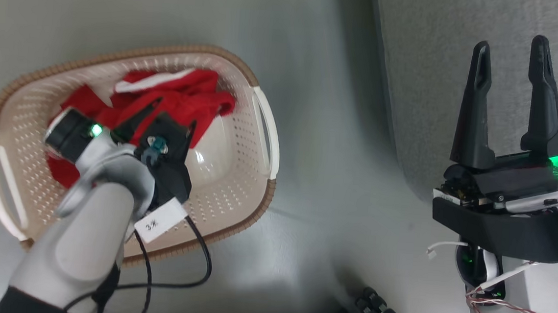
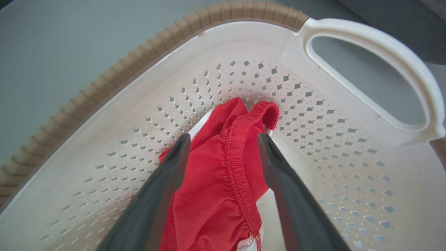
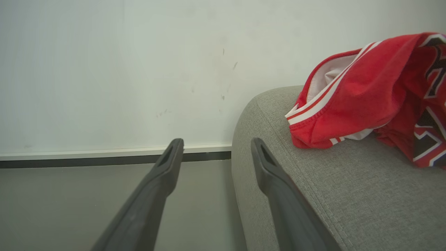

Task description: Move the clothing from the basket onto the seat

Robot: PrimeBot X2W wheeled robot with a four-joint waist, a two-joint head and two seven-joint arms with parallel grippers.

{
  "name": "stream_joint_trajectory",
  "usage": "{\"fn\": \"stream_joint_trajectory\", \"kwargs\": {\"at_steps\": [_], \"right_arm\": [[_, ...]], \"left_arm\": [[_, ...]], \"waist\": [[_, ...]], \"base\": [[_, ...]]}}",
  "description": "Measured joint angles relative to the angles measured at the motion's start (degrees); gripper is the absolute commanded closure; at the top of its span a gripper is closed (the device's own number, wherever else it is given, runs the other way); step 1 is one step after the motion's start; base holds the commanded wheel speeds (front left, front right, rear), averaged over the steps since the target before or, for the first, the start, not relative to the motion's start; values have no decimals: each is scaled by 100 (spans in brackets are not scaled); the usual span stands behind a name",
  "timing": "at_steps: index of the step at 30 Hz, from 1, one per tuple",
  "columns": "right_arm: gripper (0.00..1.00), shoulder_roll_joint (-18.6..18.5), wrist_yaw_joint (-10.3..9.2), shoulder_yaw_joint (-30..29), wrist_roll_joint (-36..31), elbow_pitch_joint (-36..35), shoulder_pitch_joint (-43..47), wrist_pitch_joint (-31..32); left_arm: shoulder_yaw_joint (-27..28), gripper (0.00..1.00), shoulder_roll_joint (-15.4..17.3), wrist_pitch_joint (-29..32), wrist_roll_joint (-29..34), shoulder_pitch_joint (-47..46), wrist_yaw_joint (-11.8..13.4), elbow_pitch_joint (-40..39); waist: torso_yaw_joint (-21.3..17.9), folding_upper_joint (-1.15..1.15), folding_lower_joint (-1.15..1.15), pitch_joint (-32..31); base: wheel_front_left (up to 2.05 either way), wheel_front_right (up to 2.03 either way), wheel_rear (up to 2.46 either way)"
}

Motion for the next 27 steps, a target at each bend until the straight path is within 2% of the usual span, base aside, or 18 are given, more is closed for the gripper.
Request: {"fn": "stream_joint_trajectory", "kwargs": {"at_steps": [11, 17, 27], "right_arm": [[0, 10, -101, 35, 32, 21, -77, 0], [0, 12, -196, 96, 76, 18, -75, 0], [0, 14, -264, 179, 85, 12, -68, 0]], "left_arm": [[-122, 0, 62, -189, 151, -499, -3, 543], [-123, 0, 89, -366, 296, -733, 12, 768], [-250, 0, 52, -662, 459, -1081, 207, 1099]], "waist": [[-173, 0, 0, 700], [-229, 0, -1, 822], [-226, -1, -1, 885]], "base": [[0, 0, 0], [0, 0, 0], [0, 0, 0]]}}
